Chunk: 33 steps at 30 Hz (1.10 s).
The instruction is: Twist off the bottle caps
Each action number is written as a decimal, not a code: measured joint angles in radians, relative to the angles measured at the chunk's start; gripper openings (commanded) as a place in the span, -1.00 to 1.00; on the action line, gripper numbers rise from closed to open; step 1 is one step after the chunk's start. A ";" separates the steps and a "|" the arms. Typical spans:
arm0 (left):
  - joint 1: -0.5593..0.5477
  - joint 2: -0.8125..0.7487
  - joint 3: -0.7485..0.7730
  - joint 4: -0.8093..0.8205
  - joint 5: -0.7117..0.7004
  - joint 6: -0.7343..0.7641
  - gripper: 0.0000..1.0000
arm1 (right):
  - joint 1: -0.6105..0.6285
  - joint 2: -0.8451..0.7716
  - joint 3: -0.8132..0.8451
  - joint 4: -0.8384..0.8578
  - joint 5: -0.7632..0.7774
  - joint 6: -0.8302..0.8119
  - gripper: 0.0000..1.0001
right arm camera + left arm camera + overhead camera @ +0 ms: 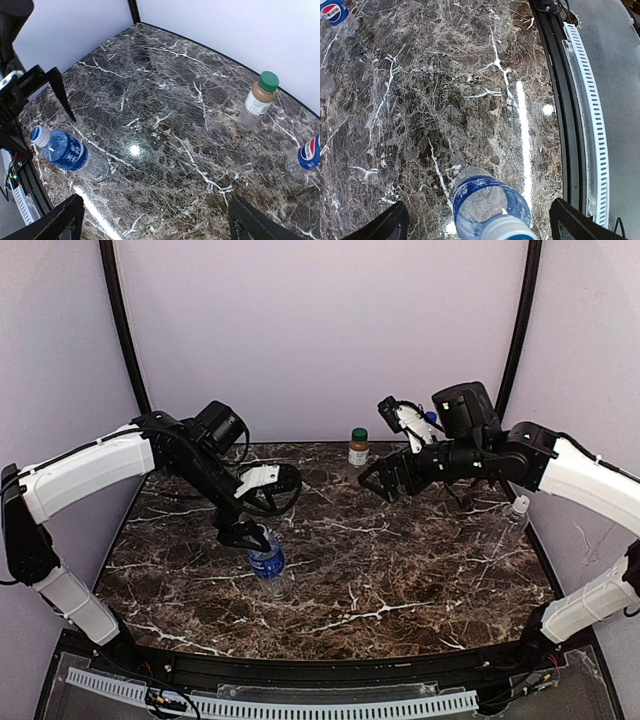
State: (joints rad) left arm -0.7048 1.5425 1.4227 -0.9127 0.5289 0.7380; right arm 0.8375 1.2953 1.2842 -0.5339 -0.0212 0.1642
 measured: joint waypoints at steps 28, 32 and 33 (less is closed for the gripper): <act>0.291 -0.284 0.010 -0.047 -0.220 -0.259 0.97 | 0.369 0.530 0.301 0.197 0.047 -0.188 0.67; 0.291 -0.285 0.010 -0.043 -0.225 -0.265 0.98 | 0.366 0.548 0.306 0.197 0.047 -0.183 0.38; 0.291 -0.285 0.010 -0.042 -0.225 -0.265 0.98 | 0.366 0.552 0.307 0.198 0.047 -0.183 0.27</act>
State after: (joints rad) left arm -0.4137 1.2572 1.4326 -0.9543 0.3038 0.4728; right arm 1.2034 1.8469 1.5913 -0.3359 0.0254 -0.0193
